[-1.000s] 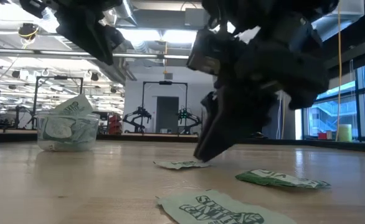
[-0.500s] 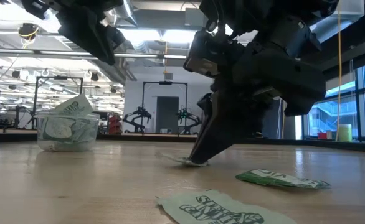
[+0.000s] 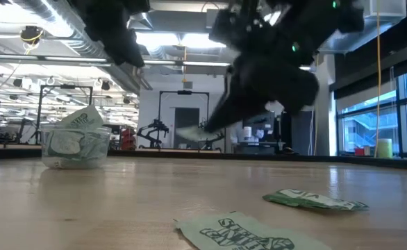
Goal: Pick and place Stevia / Truvia into bins
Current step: Put the green stevia packet into the transparent container
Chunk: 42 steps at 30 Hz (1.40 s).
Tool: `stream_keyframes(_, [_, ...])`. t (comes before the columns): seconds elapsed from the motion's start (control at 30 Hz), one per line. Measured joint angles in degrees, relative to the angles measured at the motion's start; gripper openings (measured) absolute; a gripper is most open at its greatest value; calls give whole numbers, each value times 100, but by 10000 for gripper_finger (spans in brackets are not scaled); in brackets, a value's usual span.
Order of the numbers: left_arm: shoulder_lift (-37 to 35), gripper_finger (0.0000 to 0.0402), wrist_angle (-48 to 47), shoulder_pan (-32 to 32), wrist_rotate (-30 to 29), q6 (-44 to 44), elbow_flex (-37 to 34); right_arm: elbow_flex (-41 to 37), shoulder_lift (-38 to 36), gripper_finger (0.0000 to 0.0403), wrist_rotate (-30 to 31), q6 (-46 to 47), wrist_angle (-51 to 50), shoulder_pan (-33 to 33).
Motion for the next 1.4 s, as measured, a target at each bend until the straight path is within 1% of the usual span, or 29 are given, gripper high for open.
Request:
stream_keyframes(0.07, [100,86,76,41,5,-64,0,133,-73,2,534,-188,-173,10])
stream_keyframes(0.17, [309,86,266,107,11,-439,0,422,-154,1,1181,-651,-161,4])
stream_keyframes(0.27, [538,86,449,186,145,-981,-7,688,-156,1,1595,-1097,-115,0])
stream_keyframes(0.37, [721,86,642,251,246,-1436,-7,842,-155,1,1694,-1444,-144,3])
stream_keyframes(0.47, [806,86,838,304,413,-1496,-4,917,-156,0,1729,-1530,-132,-7])
stream_keyframes(0.7, [813,86,1194,318,428,-1537,-4,924,-155,0,1749,-1525,-152,-11])
stream_keyframes(0.77, [813,88,1171,326,428,-1496,-2,926,-155,0,1747,-1515,-159,2])
stream_keyframes(0.87, [813,101,1088,353,469,-1369,-2,926,-154,0,1747,-1507,-181,40])
stream_keyframes(0.97, [813,123,1082,390,496,-1362,-2,926,-154,0,1746,-1516,-183,75])
stream_keyframes(1.17, [813,160,1112,534,490,-1691,-2,926,-155,0,1745,-1504,-181,78])
stream_keyframes(1.3, [813,168,1175,593,547,-1809,-2,926,-156,0,1745,-1504,-183,76])
stream_keyframes(1.4, [813,168,1360,617,703,-1869,-2,928,-154,0,1745,-1503,-183,76])
